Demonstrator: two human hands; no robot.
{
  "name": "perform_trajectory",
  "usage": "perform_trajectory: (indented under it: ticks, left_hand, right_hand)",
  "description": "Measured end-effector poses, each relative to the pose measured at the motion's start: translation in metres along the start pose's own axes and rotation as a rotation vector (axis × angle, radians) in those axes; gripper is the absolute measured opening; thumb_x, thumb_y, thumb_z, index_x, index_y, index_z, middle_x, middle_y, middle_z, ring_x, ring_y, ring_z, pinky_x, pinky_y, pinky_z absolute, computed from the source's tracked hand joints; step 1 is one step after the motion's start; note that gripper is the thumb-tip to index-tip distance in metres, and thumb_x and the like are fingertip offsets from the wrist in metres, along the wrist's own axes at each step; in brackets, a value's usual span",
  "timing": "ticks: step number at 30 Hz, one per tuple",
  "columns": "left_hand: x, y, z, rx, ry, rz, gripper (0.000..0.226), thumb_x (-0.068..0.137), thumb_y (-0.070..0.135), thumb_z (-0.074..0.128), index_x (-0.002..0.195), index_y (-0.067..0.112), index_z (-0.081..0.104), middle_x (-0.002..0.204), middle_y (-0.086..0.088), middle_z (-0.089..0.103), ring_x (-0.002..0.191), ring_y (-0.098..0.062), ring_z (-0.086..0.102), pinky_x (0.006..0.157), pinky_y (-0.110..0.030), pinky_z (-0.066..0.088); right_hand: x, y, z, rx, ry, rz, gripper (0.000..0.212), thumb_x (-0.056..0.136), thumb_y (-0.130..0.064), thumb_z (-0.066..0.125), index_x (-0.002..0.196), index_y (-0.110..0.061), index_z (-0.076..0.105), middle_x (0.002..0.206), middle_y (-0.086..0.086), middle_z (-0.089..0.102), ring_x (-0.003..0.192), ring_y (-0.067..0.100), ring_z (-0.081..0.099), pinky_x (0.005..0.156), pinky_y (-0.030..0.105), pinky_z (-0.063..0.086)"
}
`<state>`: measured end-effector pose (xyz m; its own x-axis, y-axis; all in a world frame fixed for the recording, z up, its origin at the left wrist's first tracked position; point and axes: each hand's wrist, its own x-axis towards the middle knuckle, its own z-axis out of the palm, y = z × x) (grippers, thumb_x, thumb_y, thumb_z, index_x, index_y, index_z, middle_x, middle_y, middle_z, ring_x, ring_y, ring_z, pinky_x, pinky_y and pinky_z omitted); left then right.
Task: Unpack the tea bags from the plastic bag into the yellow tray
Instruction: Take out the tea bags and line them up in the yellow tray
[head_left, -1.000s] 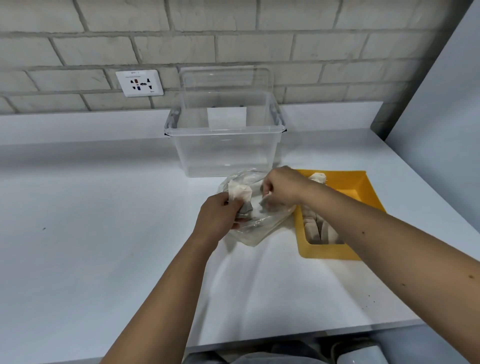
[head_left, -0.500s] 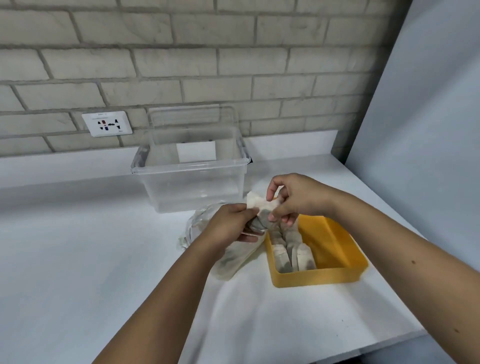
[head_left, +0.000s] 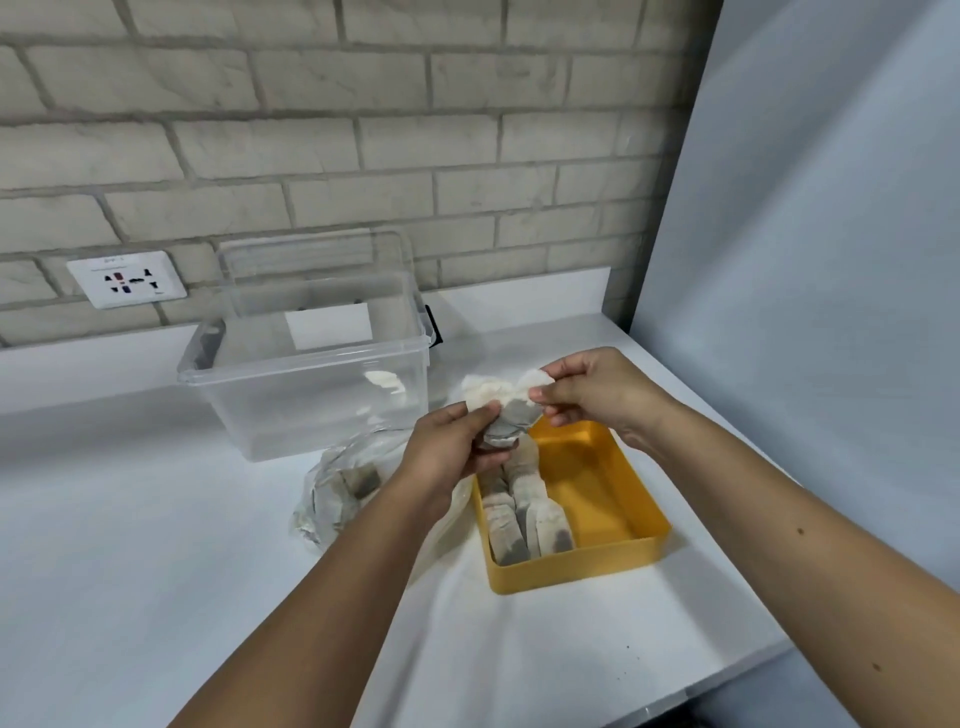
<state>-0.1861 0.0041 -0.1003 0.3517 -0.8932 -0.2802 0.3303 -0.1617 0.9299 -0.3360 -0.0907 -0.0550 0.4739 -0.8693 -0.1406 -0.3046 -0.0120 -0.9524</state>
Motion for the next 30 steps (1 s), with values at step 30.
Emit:
perform_trajectory:
  ticks: [30]
  left_hand:
    - [0.017,-0.024,-0.014,0.228,0.093,0.030,0.022,0.095,0.018,0.063,0.103,-0.002,0.070,0.097,-0.017,0.075,0.070,-0.016,0.073,0.063,-0.027,0.061]
  right_hand:
    - [0.078,0.092,0.005,-1.357,0.189,-0.443,0.015,0.093,-0.035,0.059,0.102,-0.028,0.070,0.103,-0.005,0.067,0.099,0.017,0.059,0.089,0.035,0.032]
